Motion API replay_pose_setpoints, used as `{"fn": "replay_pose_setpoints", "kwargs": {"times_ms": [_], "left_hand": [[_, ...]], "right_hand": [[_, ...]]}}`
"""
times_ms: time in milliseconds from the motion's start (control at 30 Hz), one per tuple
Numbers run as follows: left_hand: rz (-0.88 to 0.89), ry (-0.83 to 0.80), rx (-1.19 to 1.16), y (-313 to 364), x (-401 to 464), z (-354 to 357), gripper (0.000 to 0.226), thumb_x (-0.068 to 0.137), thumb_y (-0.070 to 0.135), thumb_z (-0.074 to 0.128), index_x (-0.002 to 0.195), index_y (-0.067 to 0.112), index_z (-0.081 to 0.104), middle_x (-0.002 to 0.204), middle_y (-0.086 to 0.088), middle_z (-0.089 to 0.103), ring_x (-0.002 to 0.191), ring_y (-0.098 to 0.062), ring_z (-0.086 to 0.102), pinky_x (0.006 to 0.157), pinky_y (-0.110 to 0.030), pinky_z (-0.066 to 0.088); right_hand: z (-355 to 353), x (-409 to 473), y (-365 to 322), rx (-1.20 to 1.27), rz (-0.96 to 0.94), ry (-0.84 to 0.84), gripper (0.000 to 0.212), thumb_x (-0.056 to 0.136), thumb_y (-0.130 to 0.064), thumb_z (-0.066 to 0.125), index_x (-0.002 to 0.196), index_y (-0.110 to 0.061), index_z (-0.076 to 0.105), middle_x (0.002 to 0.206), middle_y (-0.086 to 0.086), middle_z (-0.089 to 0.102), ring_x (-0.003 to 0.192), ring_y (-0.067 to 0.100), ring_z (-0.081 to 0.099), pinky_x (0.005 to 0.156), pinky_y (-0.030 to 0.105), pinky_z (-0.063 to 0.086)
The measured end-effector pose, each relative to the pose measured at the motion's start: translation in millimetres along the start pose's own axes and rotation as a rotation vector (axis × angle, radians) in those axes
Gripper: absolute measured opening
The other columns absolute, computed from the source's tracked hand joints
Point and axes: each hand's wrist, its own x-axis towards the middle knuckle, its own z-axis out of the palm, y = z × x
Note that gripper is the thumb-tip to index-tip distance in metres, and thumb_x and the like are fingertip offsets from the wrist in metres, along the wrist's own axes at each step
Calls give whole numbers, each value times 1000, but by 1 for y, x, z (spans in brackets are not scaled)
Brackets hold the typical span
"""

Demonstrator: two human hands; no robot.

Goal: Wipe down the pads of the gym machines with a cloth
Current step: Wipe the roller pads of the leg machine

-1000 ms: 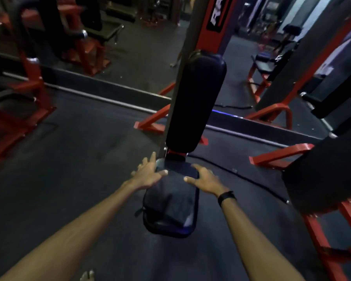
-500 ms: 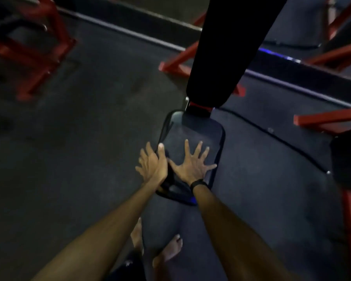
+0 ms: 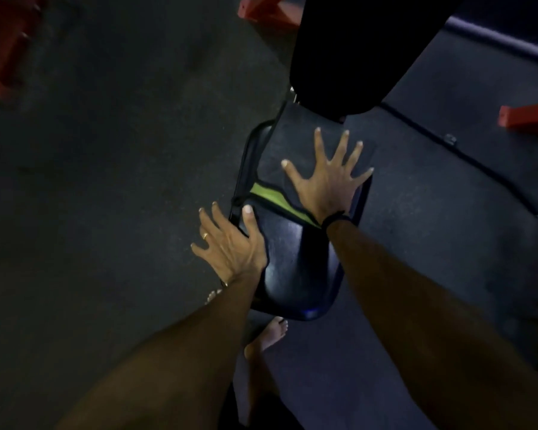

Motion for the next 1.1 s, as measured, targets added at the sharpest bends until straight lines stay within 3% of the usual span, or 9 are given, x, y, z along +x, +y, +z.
{"fn": "replay_pose_setpoints", "kwargs": {"times_ms": [133,233,433,533,600,733,867,1000,1100], "left_hand": [[15,-6,36,2,1,0,84,95,68,9,153,13,33,160,-13,31,141,-32,38,114,-64,20],[12,-14,69,1,2,0,85,94,68,5,154,13,31,161,-12,29,141,-32,38,114,-64,19],[23,24,83,0,3,5,80,97,66,7,152,14,34,159,-12,30,140,-31,39,113,-63,20],[26,27,73,0,2,6,82,96,67,7,151,14,34,159,-11,30,140,-31,39,114,-63,20],[27,24,59,-1,3,6,84,94,69,6,151,14,34,159,-11,30,140,-31,39,114,-63,19],[33,24,50,-1,4,6,83,94,67,8,150,13,35,159,-11,31,140,-32,40,113,-63,19],[34,9,58,-2,4,6,82,95,65,7,150,12,36,159,-12,31,139,-33,40,113,-64,20],[31,7,54,-1,3,5,83,94,66,5,149,12,37,158,-12,32,139,-33,40,113,-63,20],[42,4,49,-1,3,5,83,94,66,5,147,11,39,157,-12,33,137,-33,41,113,-63,21]], "right_hand": [[-1,26,0,-28,-42,28,97,79,-92,24,157,-34,22,161,23,23,149,47,14,108,80,1],[-5,43,-1,-82,-59,87,95,78,-92,27,147,-28,43,141,26,46,137,46,35,110,78,3],[-8,66,-6,-97,-87,182,86,83,-84,31,123,-13,59,113,25,58,118,41,49,118,63,10],[-10,63,-2,-56,-102,237,78,87,-77,34,116,-10,60,110,22,58,108,36,51,99,49,32],[-10,56,1,-60,-113,278,71,90,-74,36,109,-10,60,107,19,57,103,34,52,86,46,34],[-9,1,21,8,-64,388,61,90,-69,48,94,-10,62,92,14,57,90,31,53,76,41,34],[-10,-83,42,104,85,296,52,86,-66,57,96,-15,58,101,10,57,96,30,52,82,41,38],[-1,-114,31,90,216,208,61,87,-69,53,118,-18,57,129,18,52,112,38,51,87,48,42],[-3,-81,26,168,255,149,70,91,-69,46,146,-26,41,152,22,33,130,44,41,97,55,41]]}}
